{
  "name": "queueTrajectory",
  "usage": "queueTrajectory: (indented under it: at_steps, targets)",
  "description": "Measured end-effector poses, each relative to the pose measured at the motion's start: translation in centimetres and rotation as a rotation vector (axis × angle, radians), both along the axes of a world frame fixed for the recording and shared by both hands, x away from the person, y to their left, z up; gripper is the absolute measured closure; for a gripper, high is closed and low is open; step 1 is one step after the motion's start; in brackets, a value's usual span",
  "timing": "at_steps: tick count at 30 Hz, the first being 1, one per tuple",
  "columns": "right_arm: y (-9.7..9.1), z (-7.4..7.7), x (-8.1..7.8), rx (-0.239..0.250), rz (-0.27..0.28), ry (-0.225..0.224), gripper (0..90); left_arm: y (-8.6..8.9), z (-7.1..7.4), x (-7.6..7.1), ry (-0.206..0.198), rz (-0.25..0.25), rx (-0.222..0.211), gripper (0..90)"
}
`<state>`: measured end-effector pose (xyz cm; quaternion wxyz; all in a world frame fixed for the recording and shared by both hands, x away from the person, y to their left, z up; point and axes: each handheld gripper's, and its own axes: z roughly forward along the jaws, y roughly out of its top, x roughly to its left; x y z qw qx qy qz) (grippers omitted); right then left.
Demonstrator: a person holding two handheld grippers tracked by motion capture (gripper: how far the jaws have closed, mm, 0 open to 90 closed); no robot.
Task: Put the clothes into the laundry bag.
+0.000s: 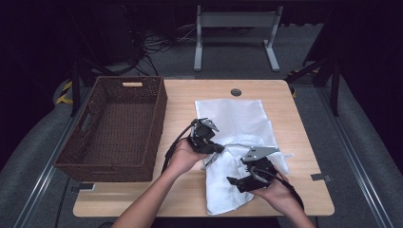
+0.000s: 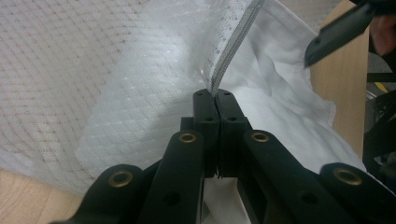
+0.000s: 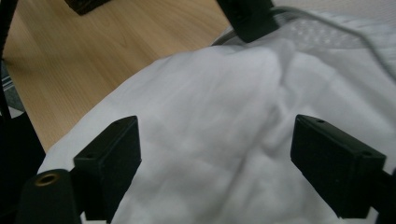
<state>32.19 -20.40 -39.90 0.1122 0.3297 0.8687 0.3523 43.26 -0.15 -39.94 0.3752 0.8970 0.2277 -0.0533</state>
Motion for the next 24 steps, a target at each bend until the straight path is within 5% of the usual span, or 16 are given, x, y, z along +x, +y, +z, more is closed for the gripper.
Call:
queueTrajectory:
  at_steps: [5,9,15,16,18,24]
  targets:
    - [2.4,-1.7,-0.1,-0.047,0.004,0.011,6.3,0.1,-0.1,0.1,0.002,-0.003,0.001,89.3]
    - [3.3,-3.7,0.3,-0.112,0.010,0.038,8.5,0.2,-0.3,0.0,0.004,-0.007,0.014,89.4]
    - [2.4,-5.1,0.3,-0.141,0.002,0.030,40.5,0.1,-0.5,0.0,0.002,-0.012,0.021,89.3]
    - [2.4,-5.1,0.3,-0.141,0.002,0.030,40.5,0.1,-0.5,0.0,0.002,-0.012,0.021,89.3]
    - [1.9,-5.0,0.3,-0.130,-0.004,0.017,66.9,0.1,-0.6,-0.1,0.005,-0.015,0.025,89.4]
    - [0.9,-4.7,0.8,-0.059,0.012,0.054,83.3,0.1,-0.6,-0.1,0.002,-0.021,0.031,89.4]
